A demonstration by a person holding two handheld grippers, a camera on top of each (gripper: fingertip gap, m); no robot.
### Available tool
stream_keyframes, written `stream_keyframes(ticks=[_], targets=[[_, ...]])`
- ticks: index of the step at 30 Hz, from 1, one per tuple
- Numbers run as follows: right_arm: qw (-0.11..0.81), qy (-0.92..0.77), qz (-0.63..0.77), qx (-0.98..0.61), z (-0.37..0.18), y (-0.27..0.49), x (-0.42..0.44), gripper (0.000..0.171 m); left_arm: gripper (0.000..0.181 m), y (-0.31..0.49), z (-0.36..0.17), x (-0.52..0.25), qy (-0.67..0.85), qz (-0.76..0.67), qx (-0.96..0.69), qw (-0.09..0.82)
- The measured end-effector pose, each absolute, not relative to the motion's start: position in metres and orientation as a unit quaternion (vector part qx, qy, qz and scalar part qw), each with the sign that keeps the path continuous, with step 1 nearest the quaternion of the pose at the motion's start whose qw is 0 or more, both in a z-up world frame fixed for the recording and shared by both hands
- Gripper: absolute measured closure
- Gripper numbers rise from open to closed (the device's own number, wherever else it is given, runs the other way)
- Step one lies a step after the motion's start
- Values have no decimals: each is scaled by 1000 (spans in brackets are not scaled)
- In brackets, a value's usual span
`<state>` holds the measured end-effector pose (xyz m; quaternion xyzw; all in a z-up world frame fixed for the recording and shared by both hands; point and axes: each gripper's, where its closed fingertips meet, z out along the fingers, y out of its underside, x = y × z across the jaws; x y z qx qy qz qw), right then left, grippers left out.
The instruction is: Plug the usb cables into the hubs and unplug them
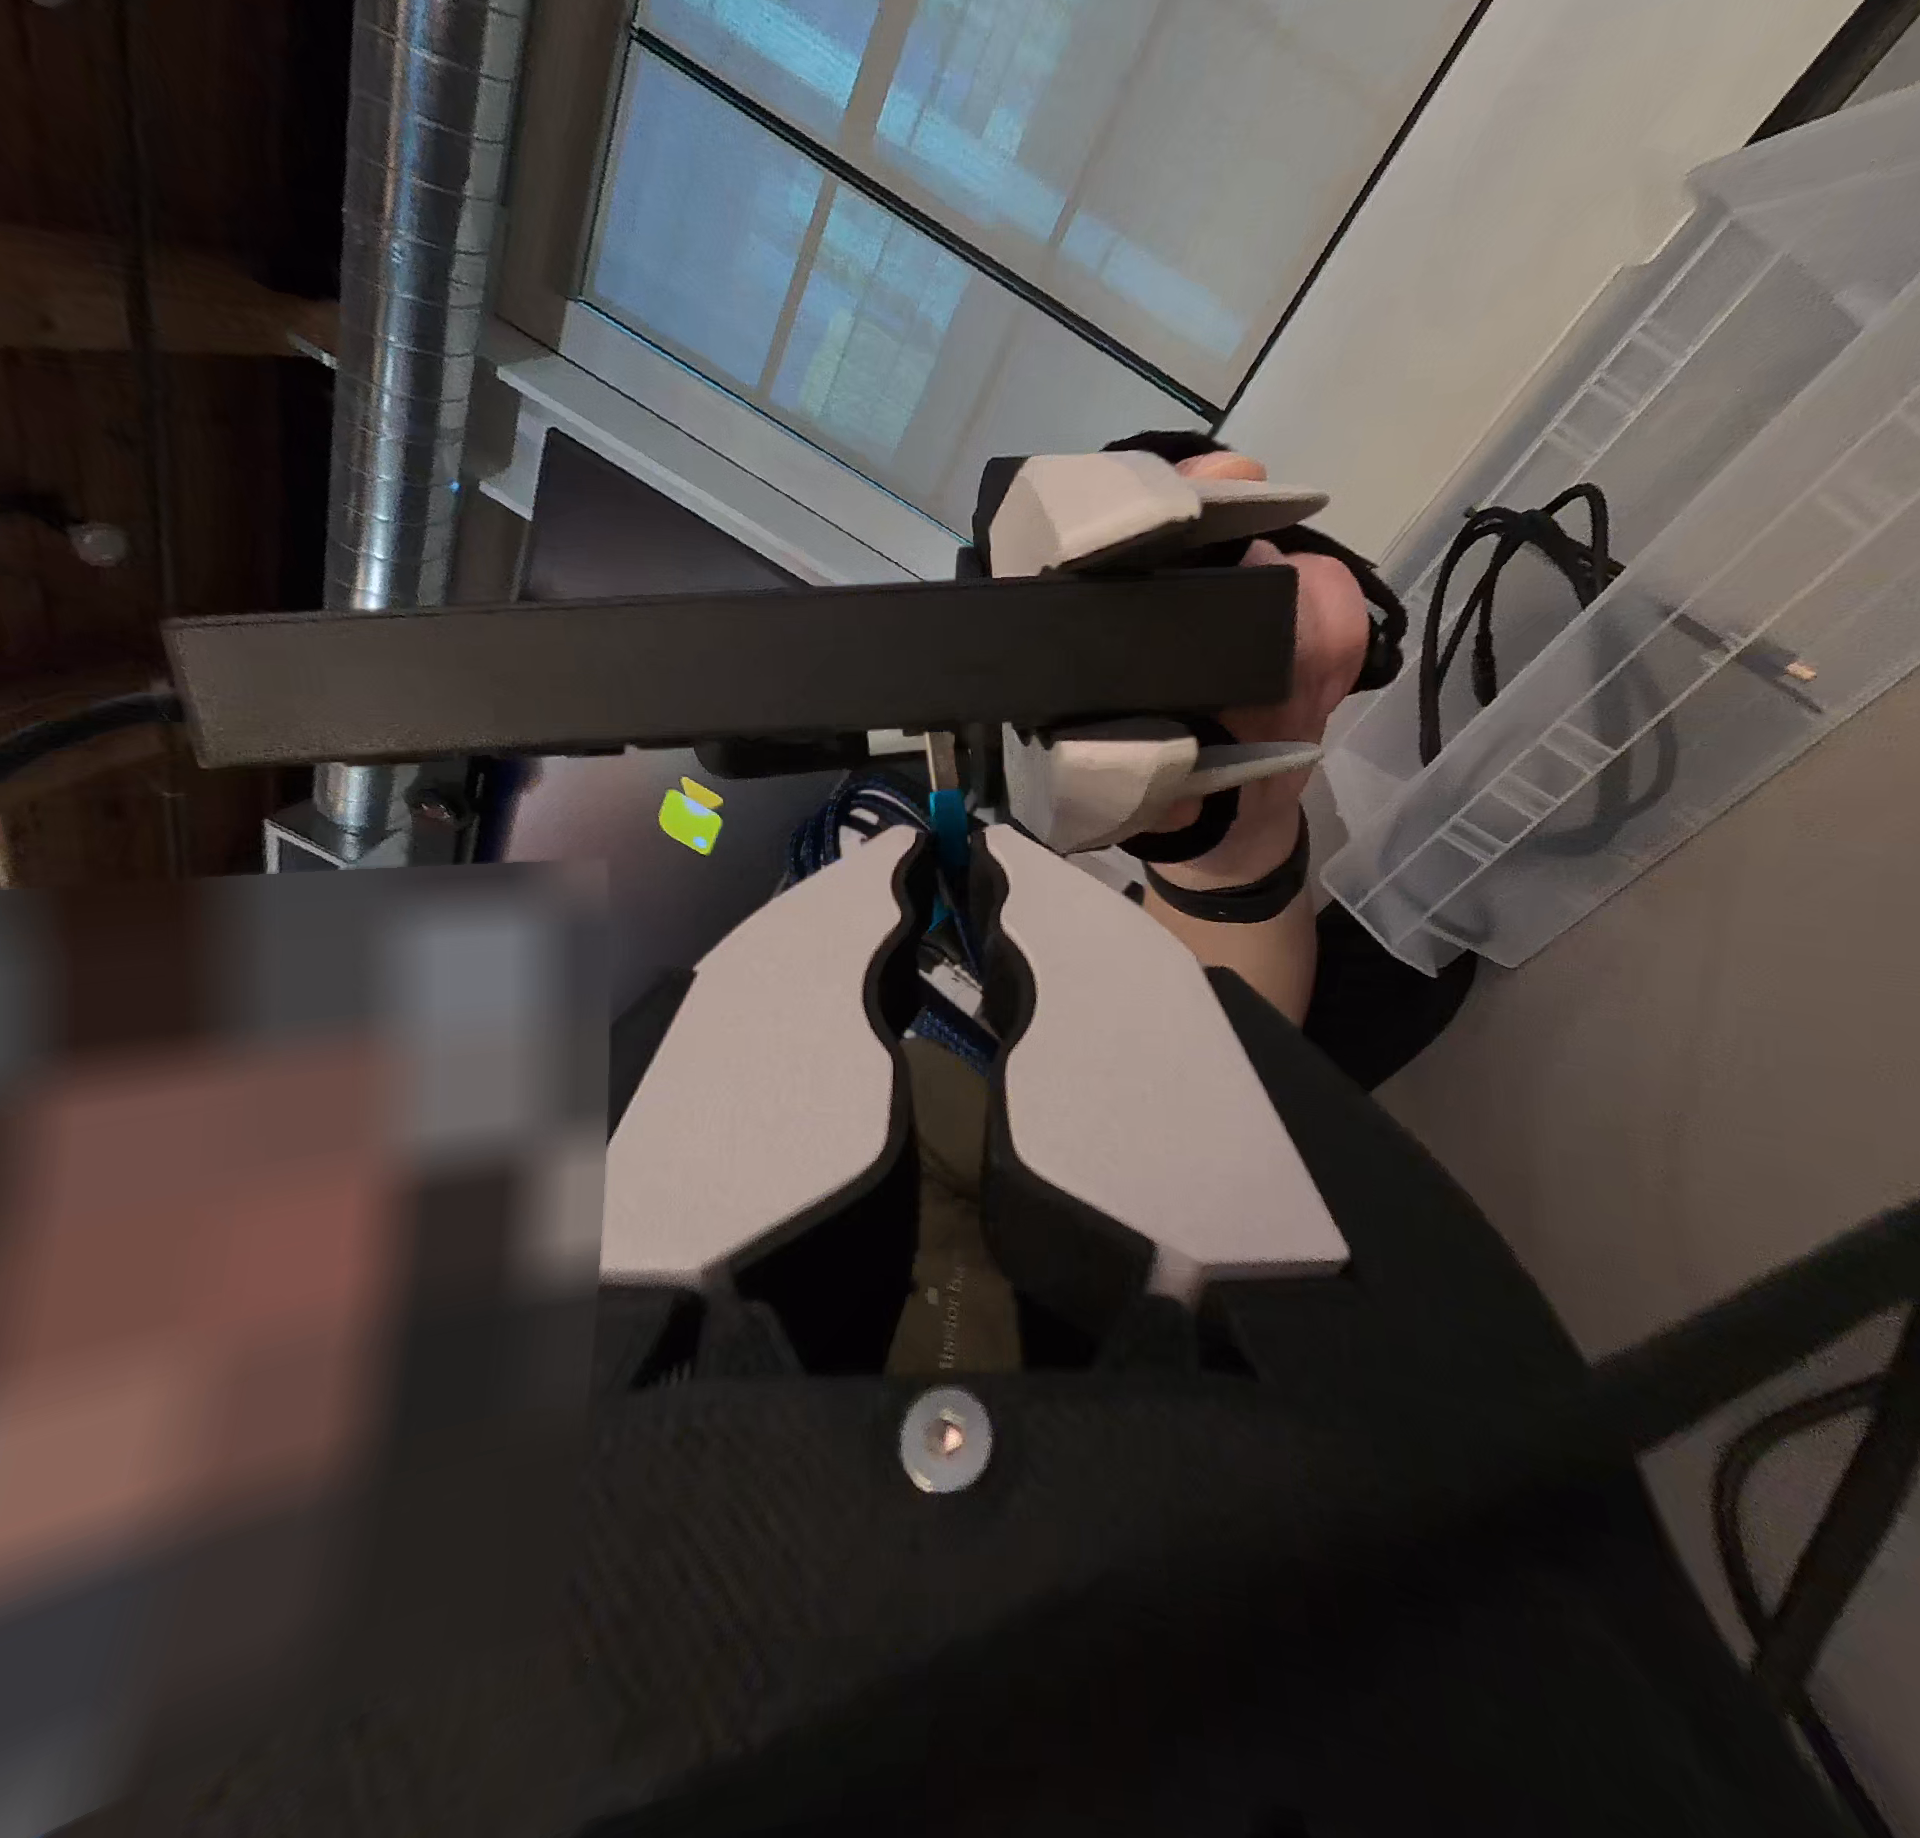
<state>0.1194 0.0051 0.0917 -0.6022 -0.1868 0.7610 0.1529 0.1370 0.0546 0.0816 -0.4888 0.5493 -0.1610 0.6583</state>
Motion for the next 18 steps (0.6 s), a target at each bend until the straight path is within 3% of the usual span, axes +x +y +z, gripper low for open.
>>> stream_keyframes(ticks=[1, 18], targets=[[156, -192, 759, -602, 92, 4, 119, 164, 156, 52, 82, 138, 551, -177, -487, 654], [134, -101, 800, -577, 85, 35, 132, 164, 156, 63, 54, 150, 453, -360, -639, 506]])
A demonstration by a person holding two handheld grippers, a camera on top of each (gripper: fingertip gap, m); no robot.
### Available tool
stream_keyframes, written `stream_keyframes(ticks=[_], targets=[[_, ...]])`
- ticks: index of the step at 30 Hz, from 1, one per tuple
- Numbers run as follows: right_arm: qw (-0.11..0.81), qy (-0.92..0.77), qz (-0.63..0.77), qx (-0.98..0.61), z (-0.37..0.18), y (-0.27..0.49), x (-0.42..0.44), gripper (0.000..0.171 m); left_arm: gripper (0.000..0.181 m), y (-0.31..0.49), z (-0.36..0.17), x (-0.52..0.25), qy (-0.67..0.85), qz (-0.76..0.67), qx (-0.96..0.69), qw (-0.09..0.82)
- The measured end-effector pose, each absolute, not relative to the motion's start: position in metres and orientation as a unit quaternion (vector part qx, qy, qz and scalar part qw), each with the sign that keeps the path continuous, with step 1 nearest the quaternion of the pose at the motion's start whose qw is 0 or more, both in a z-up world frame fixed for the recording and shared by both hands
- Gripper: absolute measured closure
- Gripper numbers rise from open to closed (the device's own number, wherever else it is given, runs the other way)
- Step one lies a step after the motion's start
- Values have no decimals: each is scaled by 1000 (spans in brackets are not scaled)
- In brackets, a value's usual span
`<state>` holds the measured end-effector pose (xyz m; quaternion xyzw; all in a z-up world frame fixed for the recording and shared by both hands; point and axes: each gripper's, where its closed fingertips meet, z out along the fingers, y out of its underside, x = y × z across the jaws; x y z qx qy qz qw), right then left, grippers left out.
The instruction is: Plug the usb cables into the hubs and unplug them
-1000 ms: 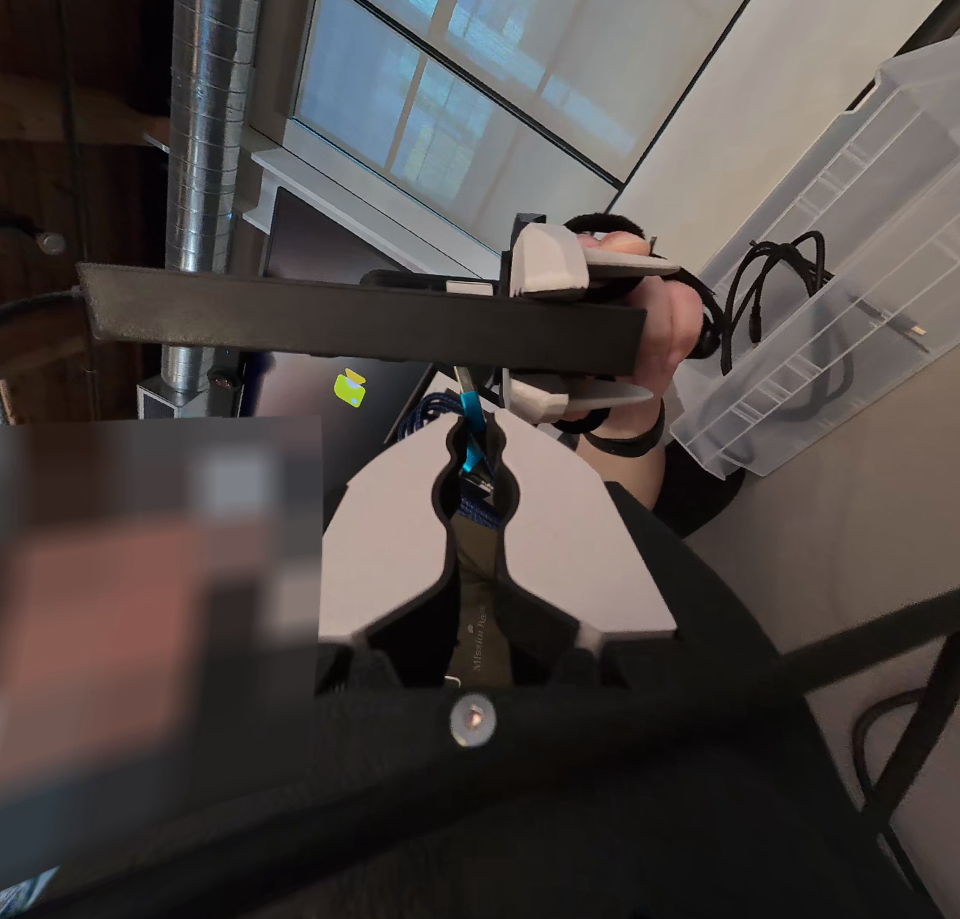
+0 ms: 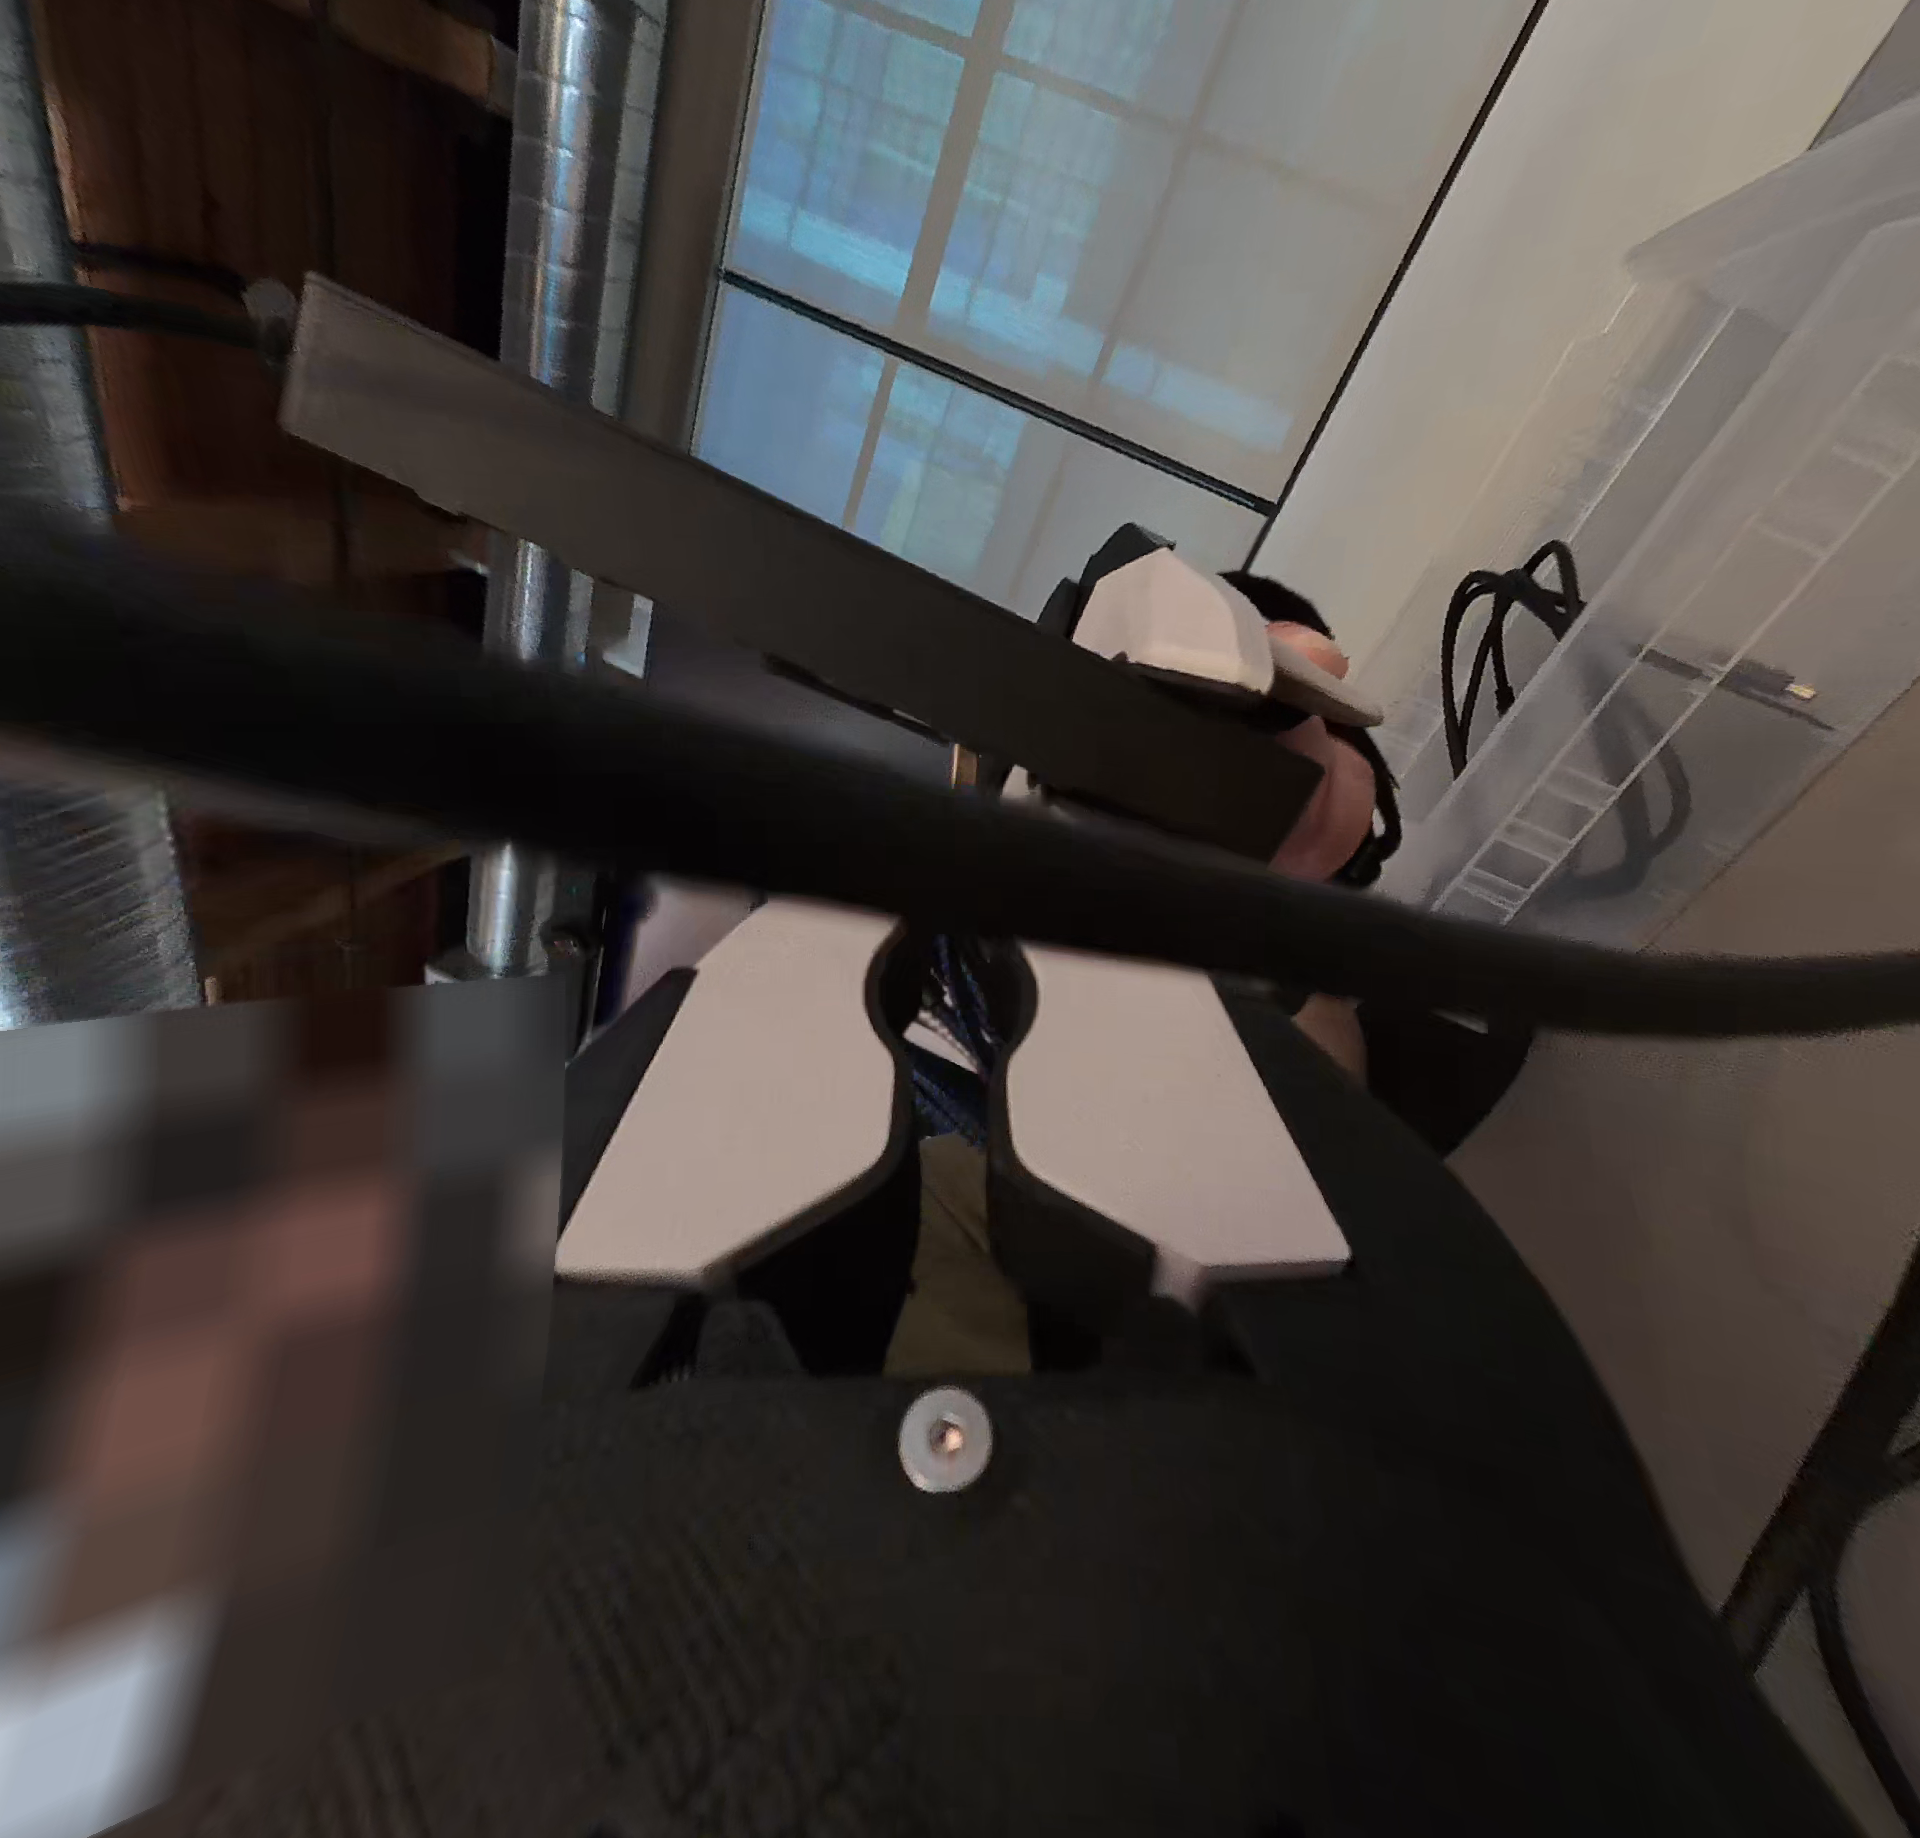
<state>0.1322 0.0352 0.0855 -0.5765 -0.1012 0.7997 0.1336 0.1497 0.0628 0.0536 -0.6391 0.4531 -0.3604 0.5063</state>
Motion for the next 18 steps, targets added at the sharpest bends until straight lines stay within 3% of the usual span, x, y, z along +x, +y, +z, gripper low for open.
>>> stream_keyframes(ticks=[8, 18], targets=[[148, -92, 787, -591, 79, 42, 133, 164, 156, 68, 46, 152, 450, -341, -648, 511], [82, -71, 815, -569, 74, 40, 135, 165, 156, 78, 44, 144, 517, -187, -612, 569]])
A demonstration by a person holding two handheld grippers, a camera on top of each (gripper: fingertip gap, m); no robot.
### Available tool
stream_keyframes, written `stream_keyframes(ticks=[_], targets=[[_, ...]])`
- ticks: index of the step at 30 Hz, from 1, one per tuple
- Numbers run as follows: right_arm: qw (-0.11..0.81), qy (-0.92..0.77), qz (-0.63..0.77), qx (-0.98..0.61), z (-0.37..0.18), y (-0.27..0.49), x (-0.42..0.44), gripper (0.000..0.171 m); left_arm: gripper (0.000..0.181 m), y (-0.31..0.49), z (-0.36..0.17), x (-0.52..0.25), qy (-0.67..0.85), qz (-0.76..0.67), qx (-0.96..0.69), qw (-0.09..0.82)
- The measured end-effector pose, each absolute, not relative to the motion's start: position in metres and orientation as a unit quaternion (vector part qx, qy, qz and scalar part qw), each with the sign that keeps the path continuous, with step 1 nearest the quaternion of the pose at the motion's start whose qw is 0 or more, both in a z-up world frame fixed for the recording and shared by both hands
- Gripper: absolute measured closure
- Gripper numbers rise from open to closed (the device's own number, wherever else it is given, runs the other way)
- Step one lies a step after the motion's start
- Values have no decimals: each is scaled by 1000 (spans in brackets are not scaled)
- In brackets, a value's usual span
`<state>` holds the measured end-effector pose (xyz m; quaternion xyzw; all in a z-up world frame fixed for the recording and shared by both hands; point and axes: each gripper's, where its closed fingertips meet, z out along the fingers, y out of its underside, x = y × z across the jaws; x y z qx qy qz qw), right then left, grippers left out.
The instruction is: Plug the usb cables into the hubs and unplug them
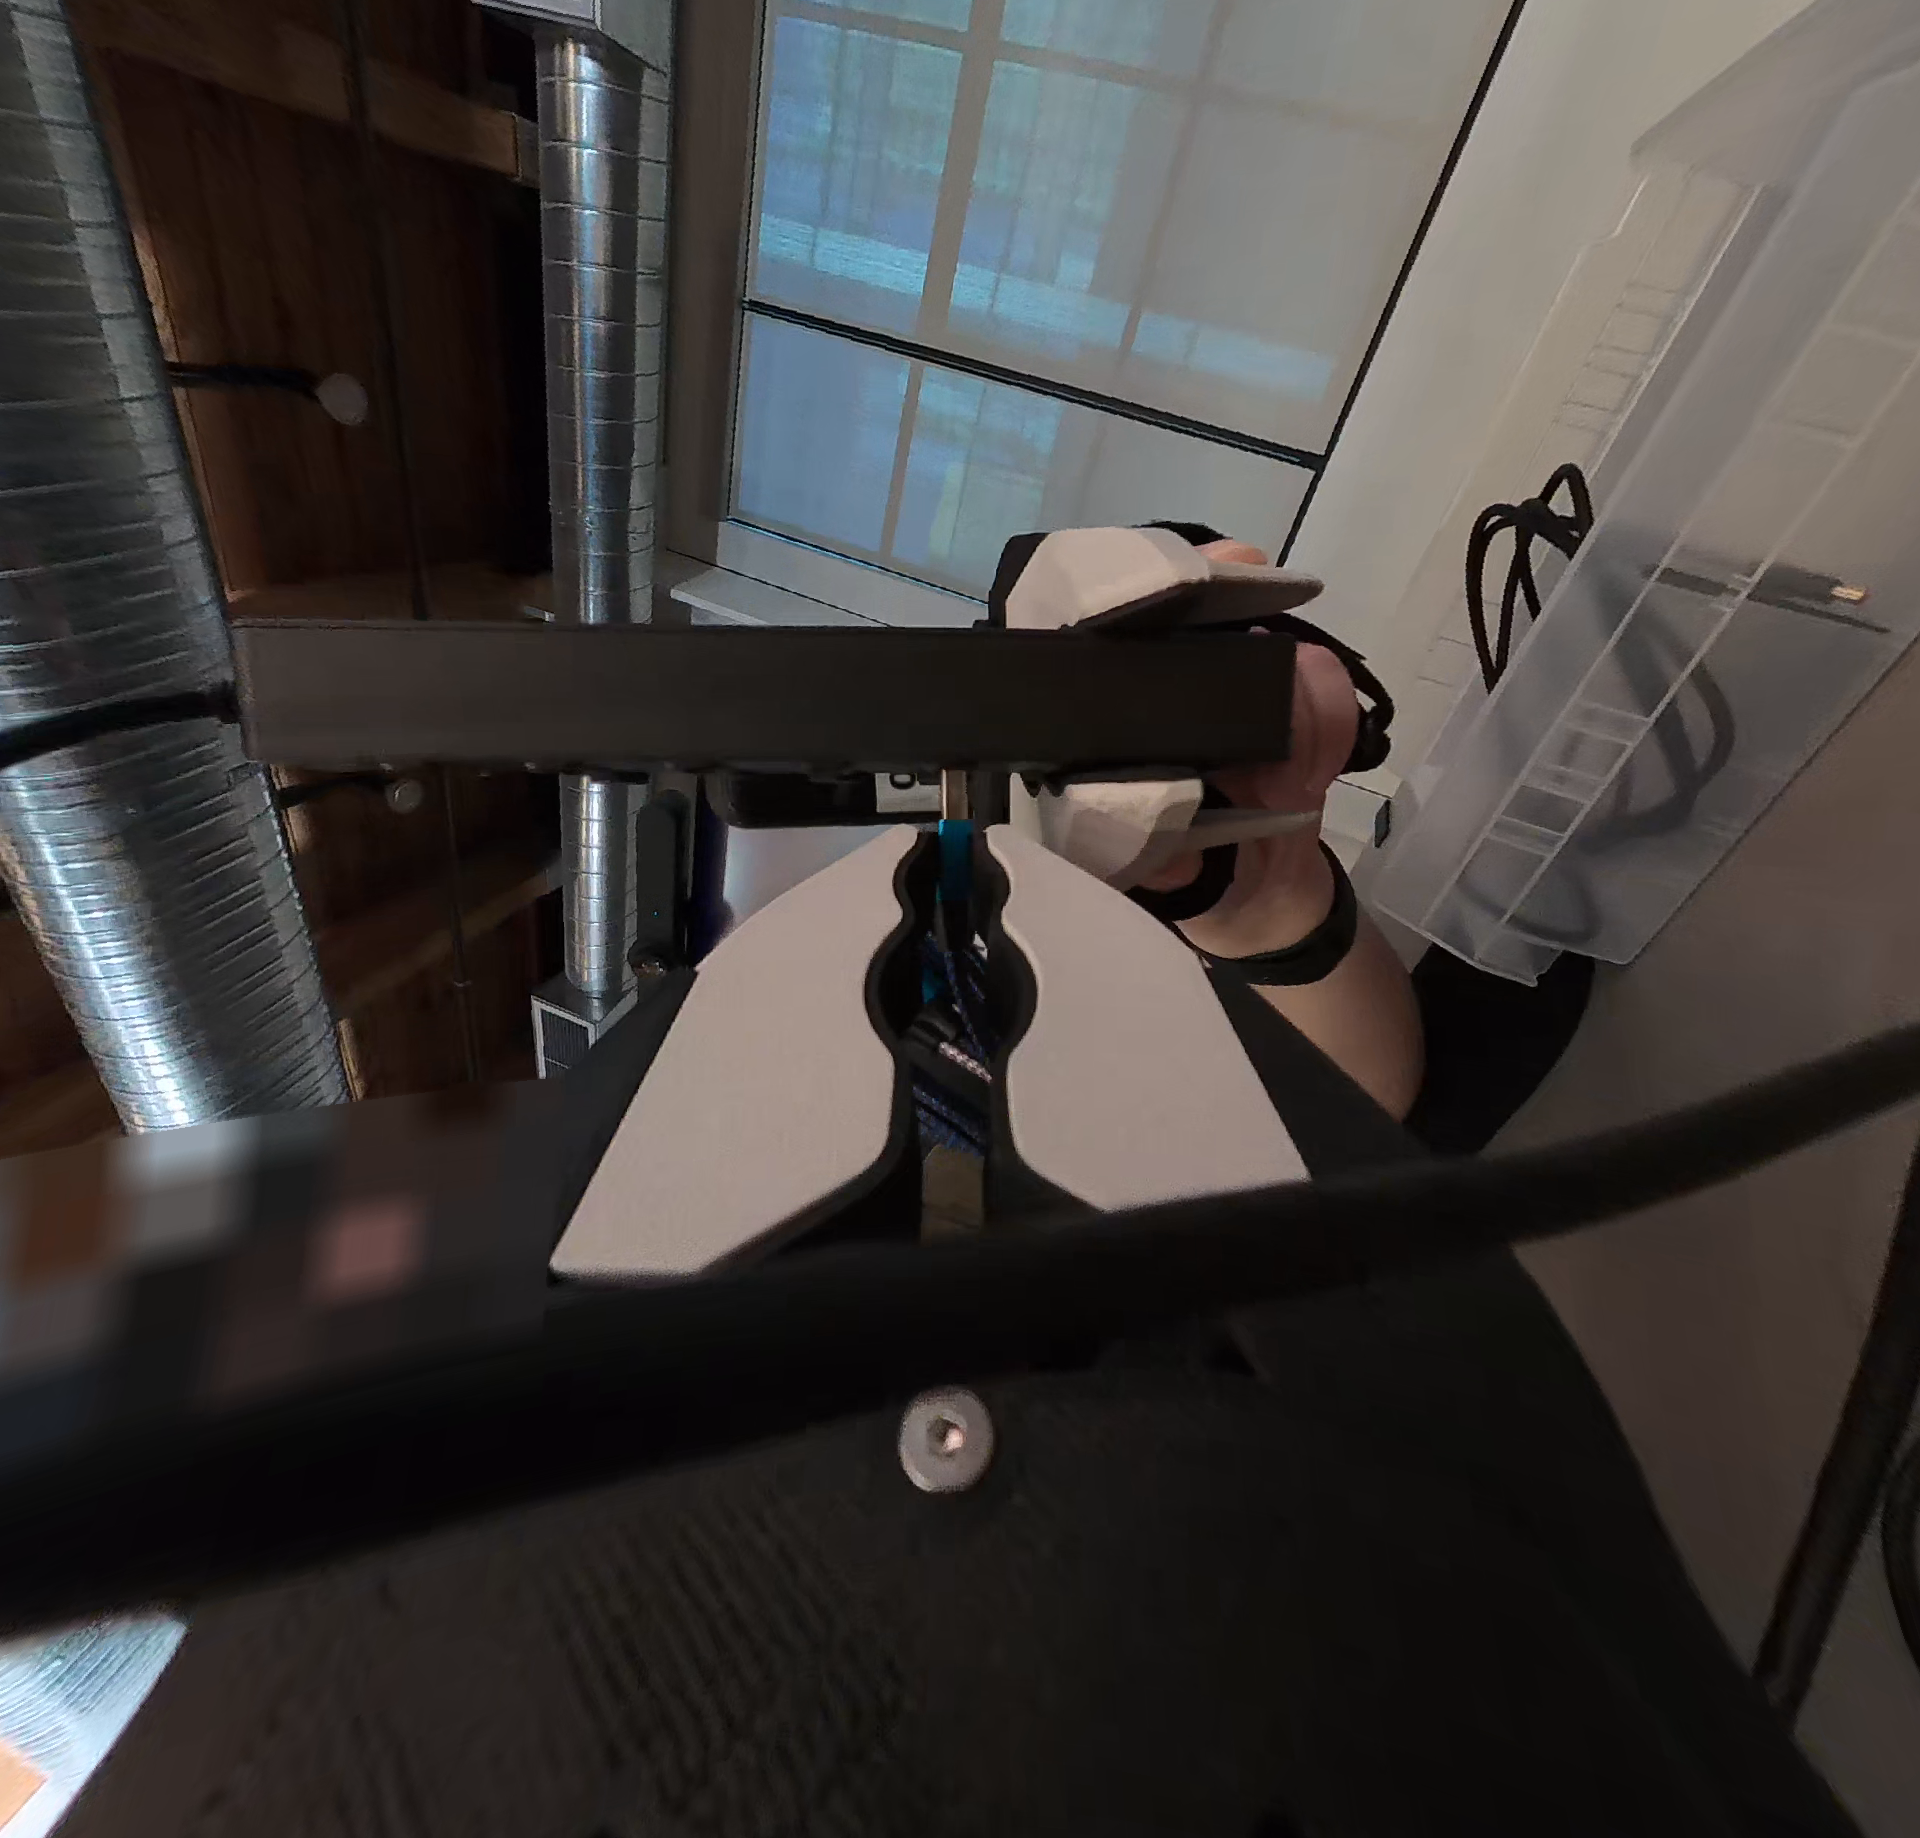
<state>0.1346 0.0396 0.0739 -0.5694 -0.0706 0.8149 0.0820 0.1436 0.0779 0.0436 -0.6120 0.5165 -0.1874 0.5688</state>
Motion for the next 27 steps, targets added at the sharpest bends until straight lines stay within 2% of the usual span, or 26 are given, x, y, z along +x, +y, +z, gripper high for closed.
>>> stream_keyframes(ticks=[5, 17, 22, 27], targets=[[99, -70, 808, -576, 74, 40, 135, 165, 156, 81, 44, 143, 521, -156, -600, 587], [135, -101, 802, -574, 81, 38, 134, 163, 156, 76, 50, 146, 501, -188, -611, 583], [214, -167, 753, -600, 85, 34, 133, 150, 156, 81, 50, 142, 467, -222, -635, 574], [394, -290, 660, -570, 103, 31, 138, 152, 156, 77, 60, 142, 428, -330, -631, 556]])
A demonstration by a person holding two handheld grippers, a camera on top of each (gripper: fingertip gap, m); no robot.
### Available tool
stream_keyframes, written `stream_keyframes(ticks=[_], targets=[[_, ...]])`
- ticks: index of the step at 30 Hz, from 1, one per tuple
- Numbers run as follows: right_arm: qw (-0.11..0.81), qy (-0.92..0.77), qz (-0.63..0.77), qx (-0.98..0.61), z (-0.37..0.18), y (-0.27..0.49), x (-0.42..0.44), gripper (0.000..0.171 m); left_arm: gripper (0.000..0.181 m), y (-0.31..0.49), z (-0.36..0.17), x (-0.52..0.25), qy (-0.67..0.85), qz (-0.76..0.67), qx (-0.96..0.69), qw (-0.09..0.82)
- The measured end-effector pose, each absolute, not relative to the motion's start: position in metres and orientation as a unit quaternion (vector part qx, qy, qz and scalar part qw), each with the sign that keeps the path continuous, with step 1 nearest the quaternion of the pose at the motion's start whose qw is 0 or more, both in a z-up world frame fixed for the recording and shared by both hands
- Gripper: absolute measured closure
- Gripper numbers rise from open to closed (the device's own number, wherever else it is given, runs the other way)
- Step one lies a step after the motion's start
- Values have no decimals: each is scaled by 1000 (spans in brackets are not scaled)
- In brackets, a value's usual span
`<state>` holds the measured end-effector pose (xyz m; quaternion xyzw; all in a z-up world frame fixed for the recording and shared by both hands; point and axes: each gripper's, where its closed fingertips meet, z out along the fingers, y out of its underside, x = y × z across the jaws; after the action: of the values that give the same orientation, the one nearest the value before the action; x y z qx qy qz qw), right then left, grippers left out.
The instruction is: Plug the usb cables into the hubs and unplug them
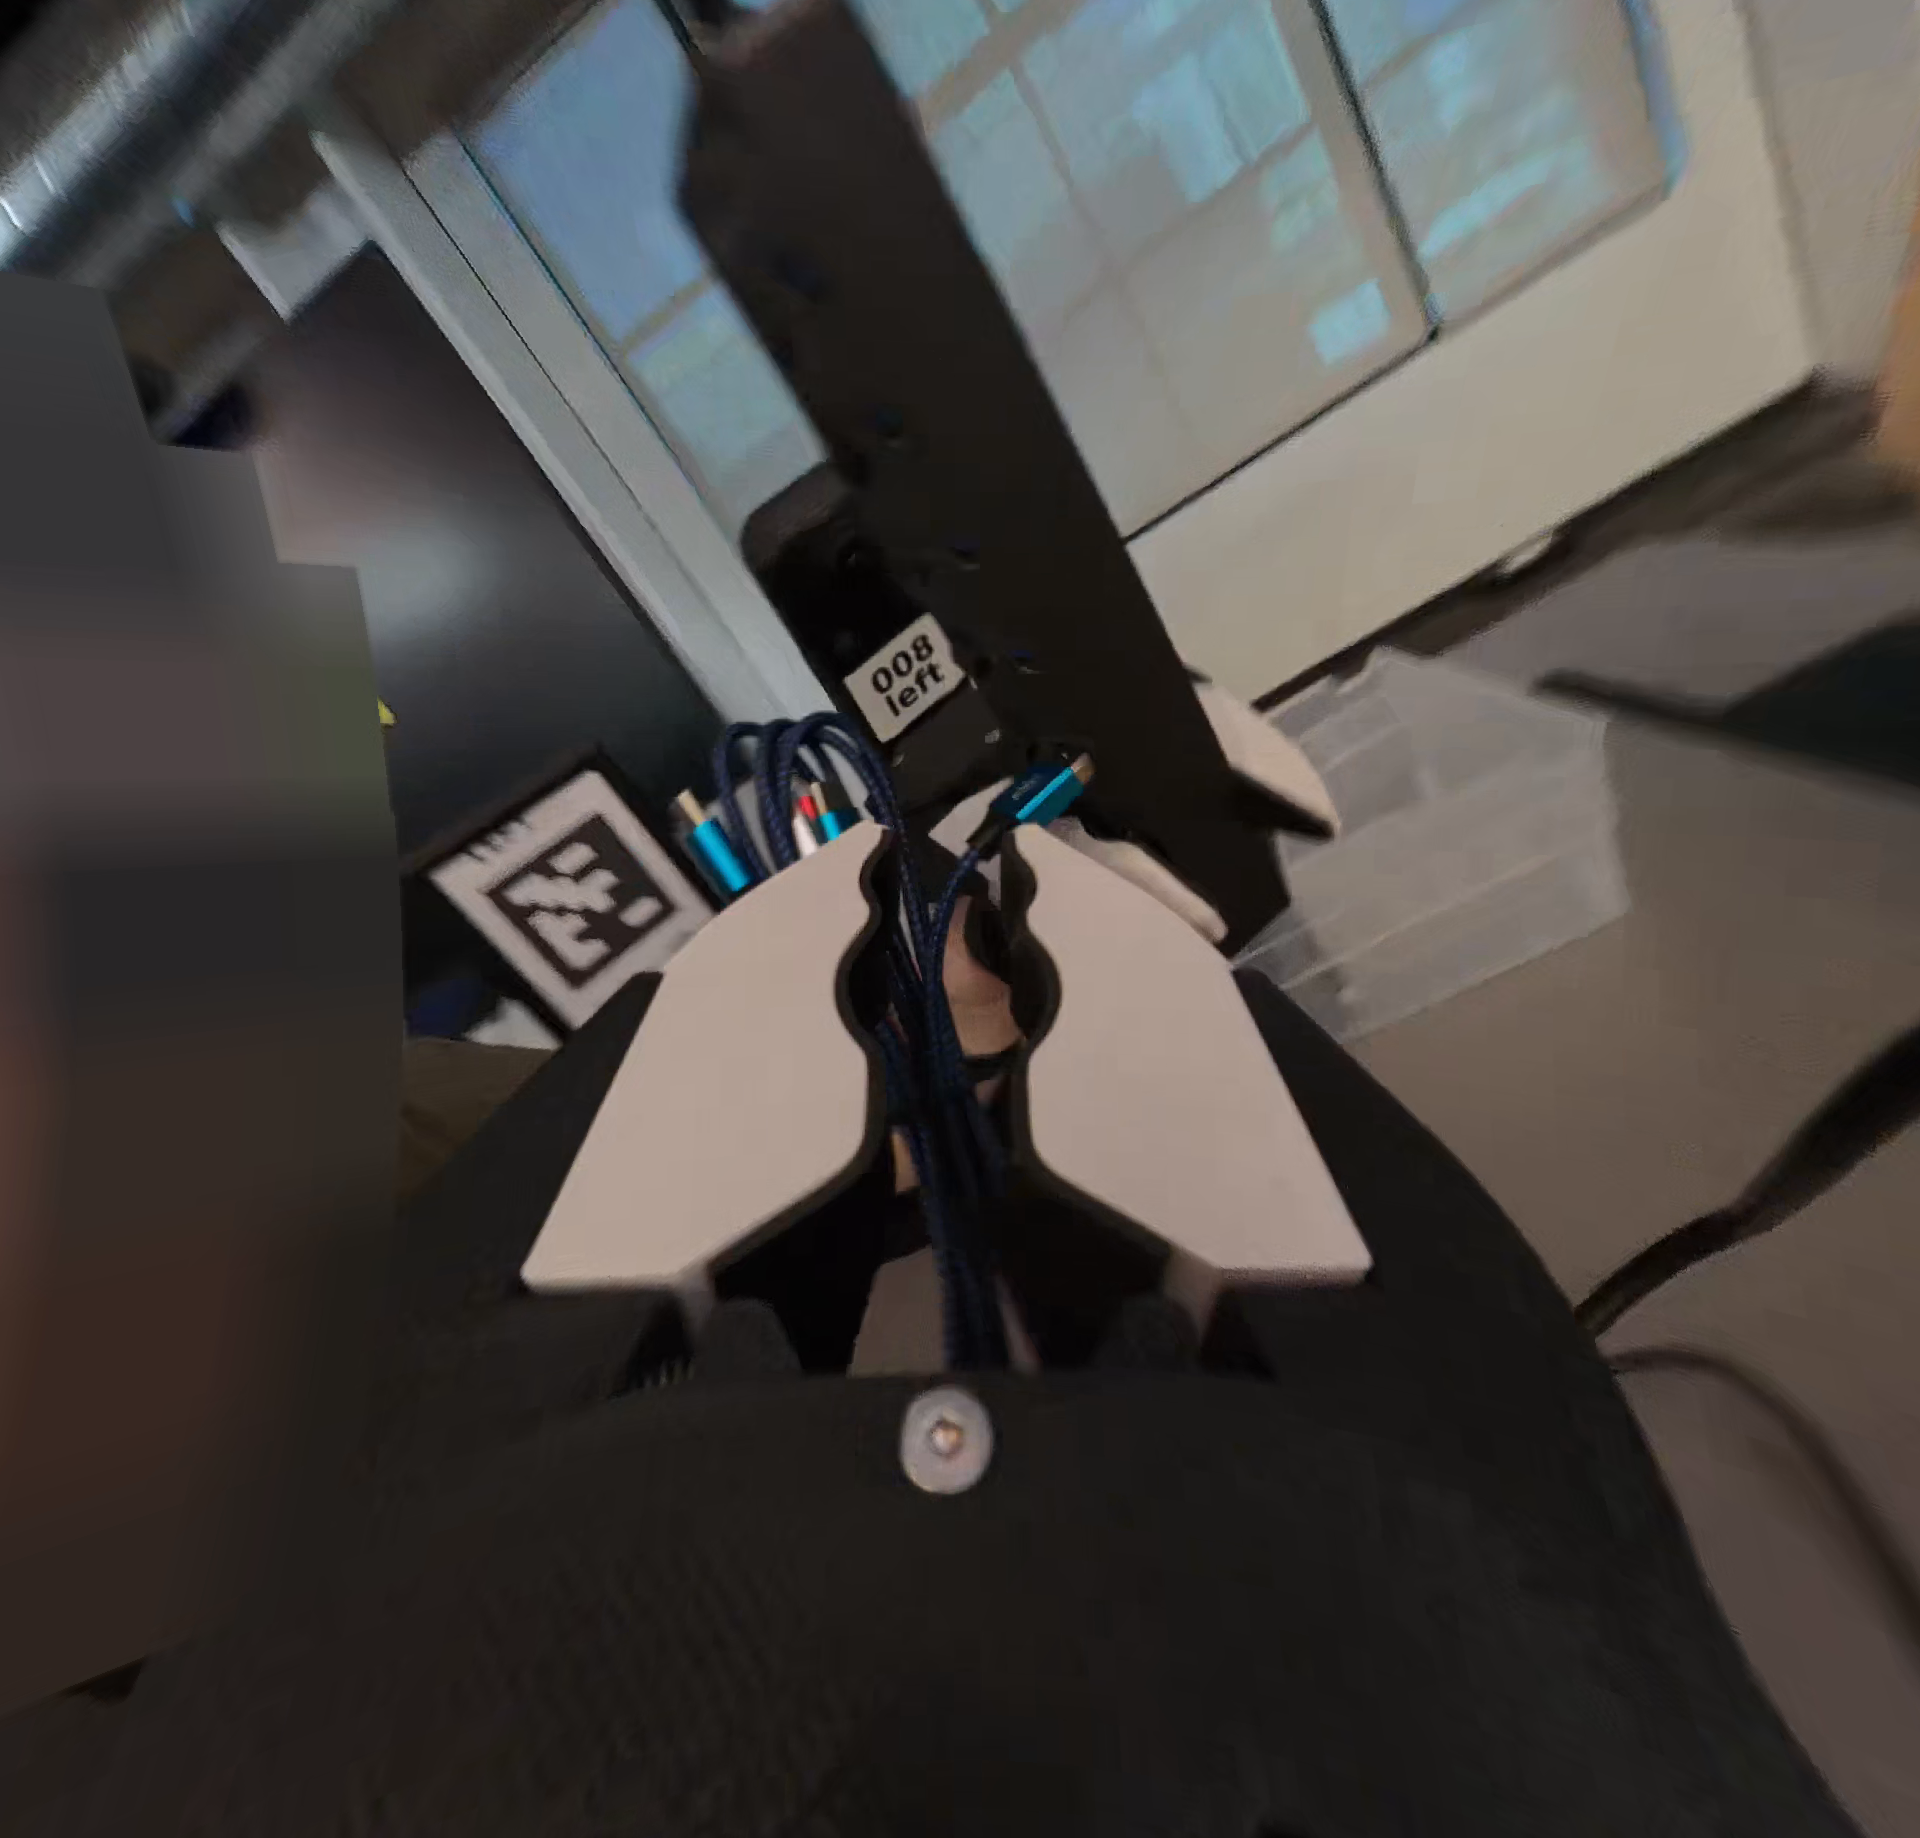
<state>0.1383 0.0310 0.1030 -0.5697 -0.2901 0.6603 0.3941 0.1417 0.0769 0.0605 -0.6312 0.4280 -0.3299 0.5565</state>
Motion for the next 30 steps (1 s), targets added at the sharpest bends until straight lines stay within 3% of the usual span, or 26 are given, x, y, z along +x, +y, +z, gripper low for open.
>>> stream_keyframes(ticks=[5, 9, 12, 21, 30], targets=[[620, -326, 492, -518, 143, 26, 166, 156, 156, 88, 65, 129, 394, -328, -646, 566], [652, -365, 363, -556, 132, 25, 158, 153, 156, 93, 68, 124, 372, -342, -649, 570], [673, -338, 345, -560, 127, 43, 163, 152, 156, 86, 71, 130, 371, -378, -636, 562], [713, -406, 223, -527, 101, 53, 136, 130, 156, 67, 86, 141, 333, -484, -609, 533], [712, -384, 213, -548, 110, 43, 124, 129, 155, 72, 95, 132, 300, -441, -613, 583]])
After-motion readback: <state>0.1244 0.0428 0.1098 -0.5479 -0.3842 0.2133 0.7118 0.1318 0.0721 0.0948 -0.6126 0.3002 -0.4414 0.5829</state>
